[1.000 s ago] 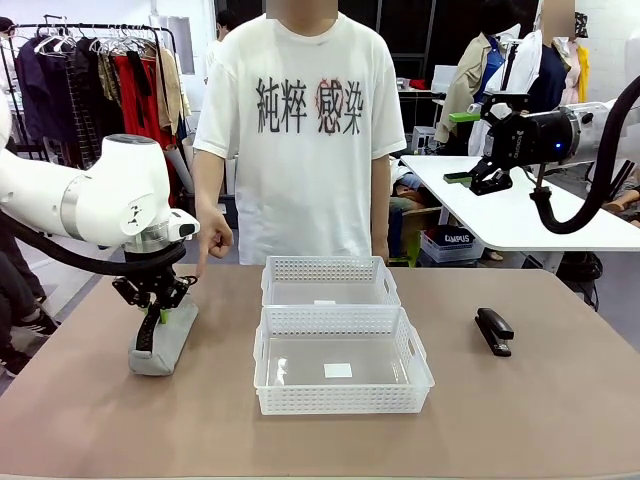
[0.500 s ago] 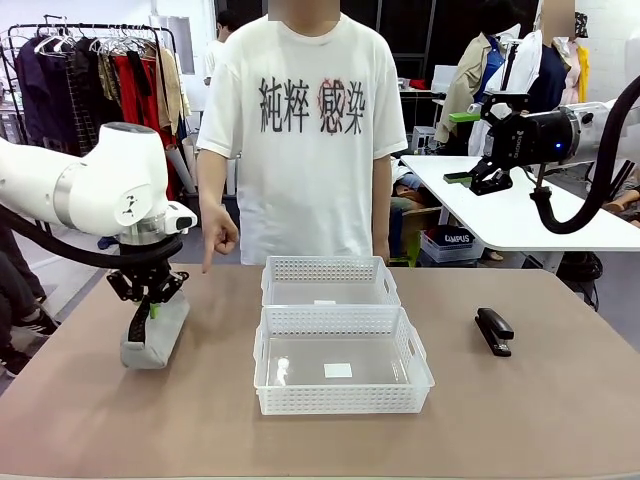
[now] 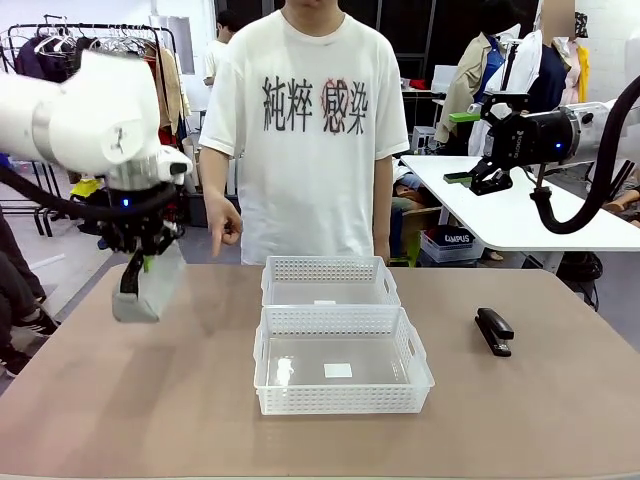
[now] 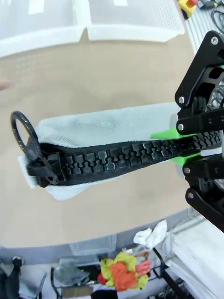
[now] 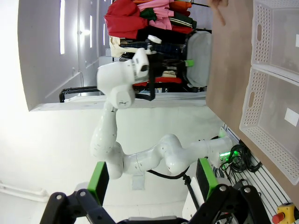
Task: Distribute items into two baskets.
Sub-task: Pick up the Pencil pouch that the person points to.
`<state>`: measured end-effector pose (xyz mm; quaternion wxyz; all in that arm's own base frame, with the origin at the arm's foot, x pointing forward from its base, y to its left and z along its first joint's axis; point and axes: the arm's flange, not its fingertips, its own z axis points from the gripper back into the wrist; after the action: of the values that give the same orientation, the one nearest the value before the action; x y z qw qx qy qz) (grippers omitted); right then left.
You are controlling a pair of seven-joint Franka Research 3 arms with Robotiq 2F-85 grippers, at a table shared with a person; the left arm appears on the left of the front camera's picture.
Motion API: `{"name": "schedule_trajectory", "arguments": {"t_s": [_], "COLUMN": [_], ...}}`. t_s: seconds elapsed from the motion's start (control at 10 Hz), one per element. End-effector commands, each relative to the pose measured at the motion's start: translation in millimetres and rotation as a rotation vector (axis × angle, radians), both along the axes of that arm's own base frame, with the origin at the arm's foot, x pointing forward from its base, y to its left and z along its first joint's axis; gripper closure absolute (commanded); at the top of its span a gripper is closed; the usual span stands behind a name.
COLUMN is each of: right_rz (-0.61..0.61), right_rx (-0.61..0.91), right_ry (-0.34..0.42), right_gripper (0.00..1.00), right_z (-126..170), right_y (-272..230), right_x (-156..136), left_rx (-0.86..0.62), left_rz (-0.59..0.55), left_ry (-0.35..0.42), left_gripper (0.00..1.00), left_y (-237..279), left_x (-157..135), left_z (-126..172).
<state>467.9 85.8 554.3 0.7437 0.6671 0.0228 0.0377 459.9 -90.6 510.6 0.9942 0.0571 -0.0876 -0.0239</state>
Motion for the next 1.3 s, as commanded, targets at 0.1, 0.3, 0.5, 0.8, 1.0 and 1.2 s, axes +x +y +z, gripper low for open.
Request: {"name": "schedule_trajectory", "arguments": {"t_s": [0.1,0.3,0.5,0.8,1.0,1.2], "right_rz": [-0.002,-0.002,-0.002,-0.002,-0.002,-0.002], "right_rx": [0.0,0.0,0.0,0.0,0.0,0.0], "right_ry": [0.004,0.004,0.004,0.004,0.004,0.004], "right_gripper": [0.0,0.0,0.0,0.0,0.0,0.0], "right_z": [2,2,2,2,2,2], "right_y": [0,0,0,0,0,0], "right_x": [-1,-1,-1,-1,-1,-1], "left_rx": [-0.03,-0.06,-0.074,-0.07,-0.085,-0.07], "left_rz": [-0.025,-0.017,-0.007,0.011,0.002,-0.004], "left_ry": [0.009,-0.015,-0.053,-0.1,-0.118,-0.109], "left_gripper": [1.0,1.0,1.0,1.0,1.0,1.0], "left_y": [-1,-6,-10,-13,-12,-13], "left_x": [17,20,15,10,7,6], "left_z": [64,103,143,177,182,180]}}
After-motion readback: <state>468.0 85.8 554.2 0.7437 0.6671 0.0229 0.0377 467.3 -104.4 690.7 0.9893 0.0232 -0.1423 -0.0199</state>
